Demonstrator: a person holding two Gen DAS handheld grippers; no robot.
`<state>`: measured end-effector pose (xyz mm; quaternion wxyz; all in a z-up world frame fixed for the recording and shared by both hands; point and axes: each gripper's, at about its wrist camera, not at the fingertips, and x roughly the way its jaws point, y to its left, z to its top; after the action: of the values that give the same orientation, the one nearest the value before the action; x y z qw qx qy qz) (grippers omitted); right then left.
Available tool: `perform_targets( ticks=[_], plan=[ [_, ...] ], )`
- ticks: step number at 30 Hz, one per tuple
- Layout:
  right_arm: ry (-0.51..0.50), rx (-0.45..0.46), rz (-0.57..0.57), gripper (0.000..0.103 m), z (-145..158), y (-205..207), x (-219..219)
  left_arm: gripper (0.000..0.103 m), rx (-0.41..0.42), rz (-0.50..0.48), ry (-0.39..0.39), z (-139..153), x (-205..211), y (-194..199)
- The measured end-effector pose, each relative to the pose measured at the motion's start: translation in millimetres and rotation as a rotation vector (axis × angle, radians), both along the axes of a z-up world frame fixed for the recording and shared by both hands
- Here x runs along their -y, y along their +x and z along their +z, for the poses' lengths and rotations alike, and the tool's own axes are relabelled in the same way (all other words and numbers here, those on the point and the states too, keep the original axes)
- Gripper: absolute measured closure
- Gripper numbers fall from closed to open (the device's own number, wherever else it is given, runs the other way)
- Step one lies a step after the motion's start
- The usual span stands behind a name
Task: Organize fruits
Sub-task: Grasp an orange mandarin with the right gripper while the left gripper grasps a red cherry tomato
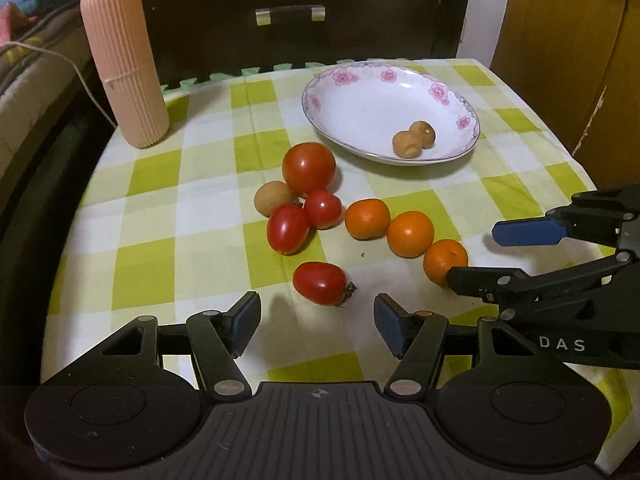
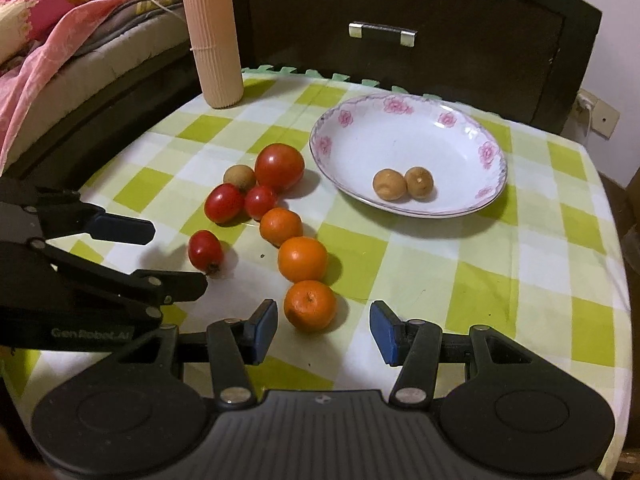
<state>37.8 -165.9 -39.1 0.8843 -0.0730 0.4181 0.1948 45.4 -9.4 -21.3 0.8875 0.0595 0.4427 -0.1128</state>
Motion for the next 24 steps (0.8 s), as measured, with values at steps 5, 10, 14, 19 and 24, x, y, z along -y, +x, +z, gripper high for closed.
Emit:
perform_targets(
  ticks=[5, 10, 14, 19, 24],
  plan=[
    [0.003, -0.020, 0.014, 0.054, -8, 9, -4, 0.033, -0.014, 0.006, -0.007, -4, -2, 3],
    [-0.019, -0.029, 0.032, 0.059, -17, 15, -12, 0.033, -0.019, 0.015, -0.014, -7, -4, 7],
    [-0.036, -0.031, 0.027, 0.071, -19, 16, -12, 0.033, -0.022, 0.004, -0.017, -10, -1, 10],
    [-0.030, -0.042, -0.002, 0.071, -17, 14, -4, 0.034, -0.027, -0.006, -0.030, -14, 4, 14],
    [-0.012, -0.040, -0.033, 0.071, -15, 10, 7, 0.040, -0.018, 0.005, -0.035, -19, 8, 21]
  ],
)
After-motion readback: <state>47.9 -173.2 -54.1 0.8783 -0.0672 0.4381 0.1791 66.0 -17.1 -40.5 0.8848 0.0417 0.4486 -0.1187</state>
